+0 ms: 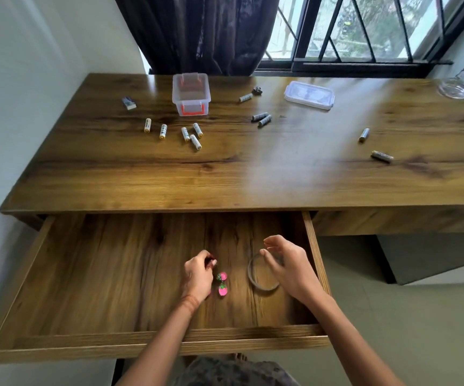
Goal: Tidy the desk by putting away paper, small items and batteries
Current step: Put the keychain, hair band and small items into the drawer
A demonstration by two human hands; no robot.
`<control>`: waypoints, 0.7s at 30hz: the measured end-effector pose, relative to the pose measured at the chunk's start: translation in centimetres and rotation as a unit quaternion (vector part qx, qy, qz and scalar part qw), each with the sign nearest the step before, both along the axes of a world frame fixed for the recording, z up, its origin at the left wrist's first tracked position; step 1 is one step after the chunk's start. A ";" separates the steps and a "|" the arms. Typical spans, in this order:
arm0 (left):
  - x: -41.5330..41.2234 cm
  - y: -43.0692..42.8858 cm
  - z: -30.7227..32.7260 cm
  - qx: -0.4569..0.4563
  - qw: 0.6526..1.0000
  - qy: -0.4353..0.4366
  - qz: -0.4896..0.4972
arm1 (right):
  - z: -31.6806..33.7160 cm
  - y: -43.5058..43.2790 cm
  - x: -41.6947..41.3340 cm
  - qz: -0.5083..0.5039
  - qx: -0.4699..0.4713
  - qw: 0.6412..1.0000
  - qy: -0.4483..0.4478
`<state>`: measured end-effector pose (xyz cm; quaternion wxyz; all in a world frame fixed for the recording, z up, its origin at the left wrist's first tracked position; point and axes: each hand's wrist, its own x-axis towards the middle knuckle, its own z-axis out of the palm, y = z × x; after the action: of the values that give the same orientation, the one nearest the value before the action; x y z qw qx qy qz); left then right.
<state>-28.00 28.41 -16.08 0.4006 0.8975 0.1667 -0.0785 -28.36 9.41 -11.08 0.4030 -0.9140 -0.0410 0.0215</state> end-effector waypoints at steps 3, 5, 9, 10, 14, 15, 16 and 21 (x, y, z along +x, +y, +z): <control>0.6 -0.2 -0.7 0.026 1.000 0.003 0.002 | 0.0 -0.1 0.3 0.003 -0.004 1.000 0.002; 0.9 -0.2 -1.1 0.041 0.999 0.007 0.004 | 0.1 0.0 0.7 0.006 -0.007 1.000 -0.004; 1.4 0.2 -1.2 0.071 0.997 -0.039 0.001 | 0.4 0.2 1.5 0.006 -0.008 1.000 -0.020; 1.5 0.4 -0.9 0.072 0.995 -0.065 -0.005 | 0.6 0.4 1.8 0.007 -0.009 1.000 -0.027; 2.4 1.4 2.0 0.097 0.981 -0.169 -0.008 | 1.8 1.3 3.3 0.017 0.003 0.998 -0.061; 2.8 1.8 3.2 0.105 0.976 -0.189 0.000 | 2.2 1.6 4.0 0.020 0.009 0.997 -0.069; 3.2 2.1 4.3 0.113 0.972 -0.207 0.006 | 2.7 1.8 4.6 0.024 0.016 0.996 -0.079; 7.8 5.4 9.5 0.125 0.958 -0.256 0.040 | 5.2 3.7 9.8 0.036 0.034 0.993 -0.111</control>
<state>-20.21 33.77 -6.55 0.3168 0.9232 0.1031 0.1916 -18.59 13.12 -5.90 0.4254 -0.8946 -0.1188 -0.0676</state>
